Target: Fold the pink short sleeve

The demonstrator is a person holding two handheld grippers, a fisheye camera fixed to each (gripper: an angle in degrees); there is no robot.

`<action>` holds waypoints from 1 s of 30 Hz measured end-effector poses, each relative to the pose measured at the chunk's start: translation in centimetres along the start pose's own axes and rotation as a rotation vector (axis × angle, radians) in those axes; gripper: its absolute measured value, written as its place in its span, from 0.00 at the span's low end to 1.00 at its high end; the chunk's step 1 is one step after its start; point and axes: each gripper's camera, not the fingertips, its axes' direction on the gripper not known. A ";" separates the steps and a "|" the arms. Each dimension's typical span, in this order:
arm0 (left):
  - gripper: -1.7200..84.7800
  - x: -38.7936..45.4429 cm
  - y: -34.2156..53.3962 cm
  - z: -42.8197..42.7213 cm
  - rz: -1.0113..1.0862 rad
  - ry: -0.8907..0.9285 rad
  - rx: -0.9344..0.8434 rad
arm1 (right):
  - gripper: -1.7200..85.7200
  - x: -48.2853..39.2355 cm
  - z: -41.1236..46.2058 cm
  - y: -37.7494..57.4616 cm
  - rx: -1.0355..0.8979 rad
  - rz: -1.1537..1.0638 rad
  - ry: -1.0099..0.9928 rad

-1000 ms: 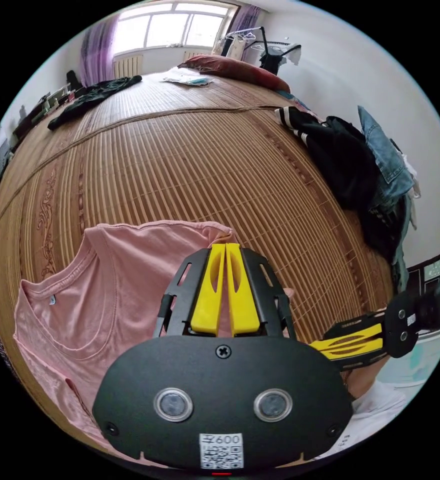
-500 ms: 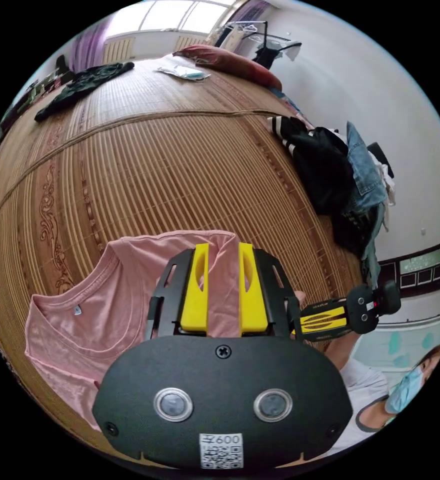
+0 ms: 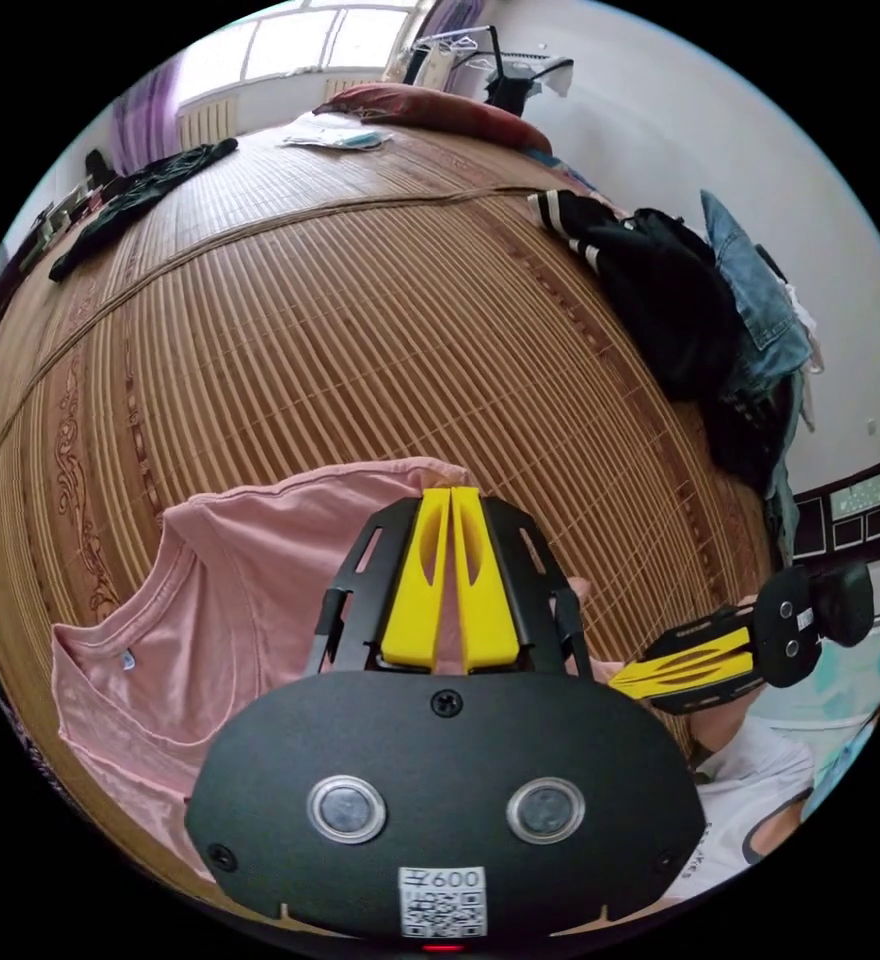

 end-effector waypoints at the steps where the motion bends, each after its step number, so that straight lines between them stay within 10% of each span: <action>1: 0.03 -0.3 0.4 0.1 -0.014 0.024 0.022 | 0.01 0.1 0.0 -0.1 0.000 0.010 0.006; 10: 0.02 -2.5 2.8 -3.0 -0.053 0.157 0.110 | 0.01 0.6 0.3 -0.6 0.004 0.017 -0.005; 20: 0.02 7.6 9.6 1.6 0.410 0.019 -0.185 | 0.01 0.7 0.9 -0.7 0.008 0.016 -0.013; 30: 0.03 6.5 13.9 3.8 0.283 0.010 -0.095 | 0.01 0.7 2.0 0.0 0.012 0.040 -0.036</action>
